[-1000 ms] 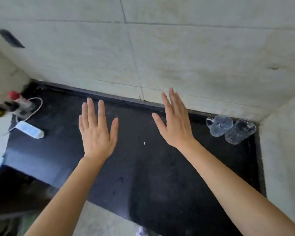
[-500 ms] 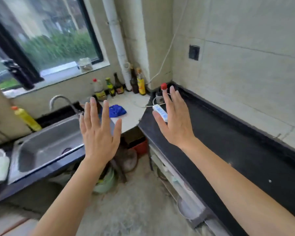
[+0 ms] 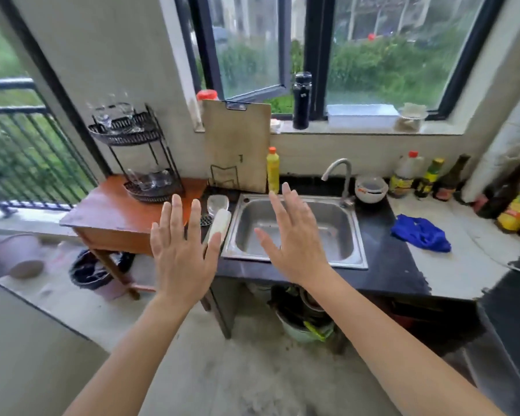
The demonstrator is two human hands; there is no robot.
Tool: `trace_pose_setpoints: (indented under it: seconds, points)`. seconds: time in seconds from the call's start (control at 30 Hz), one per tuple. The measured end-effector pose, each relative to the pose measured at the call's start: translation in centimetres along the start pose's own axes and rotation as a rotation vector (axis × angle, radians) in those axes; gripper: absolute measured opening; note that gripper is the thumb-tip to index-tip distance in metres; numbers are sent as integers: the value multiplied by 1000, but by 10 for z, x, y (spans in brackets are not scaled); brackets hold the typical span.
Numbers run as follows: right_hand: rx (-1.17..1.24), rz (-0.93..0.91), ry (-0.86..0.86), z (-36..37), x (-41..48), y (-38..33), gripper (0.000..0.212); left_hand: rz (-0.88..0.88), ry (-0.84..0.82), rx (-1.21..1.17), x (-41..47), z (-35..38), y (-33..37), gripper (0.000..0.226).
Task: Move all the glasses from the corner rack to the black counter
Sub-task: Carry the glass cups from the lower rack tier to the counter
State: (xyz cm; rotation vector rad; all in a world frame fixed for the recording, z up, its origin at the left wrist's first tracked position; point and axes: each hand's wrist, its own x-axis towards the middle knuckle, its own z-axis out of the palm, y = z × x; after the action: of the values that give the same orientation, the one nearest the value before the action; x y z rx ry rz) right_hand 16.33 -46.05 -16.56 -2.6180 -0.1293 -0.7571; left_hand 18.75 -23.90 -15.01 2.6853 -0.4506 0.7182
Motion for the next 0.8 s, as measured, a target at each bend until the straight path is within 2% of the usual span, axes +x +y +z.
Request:
trace_pose_setpoints:
  seconds: [0.2, 0.5, 0.8]
  points:
    - [75, -94, -73, 98, 108, -4, 82, -148, -8, 95, 69, 35, -89, 68]
    - [182, -167, -142, 202, 281, -18, 85, -343, -30, 176, 195, 60, -183, 76]
    - [168, -205, -352, 323, 340, -55, 84, -458, -126, 149, 230, 110, -301, 73]
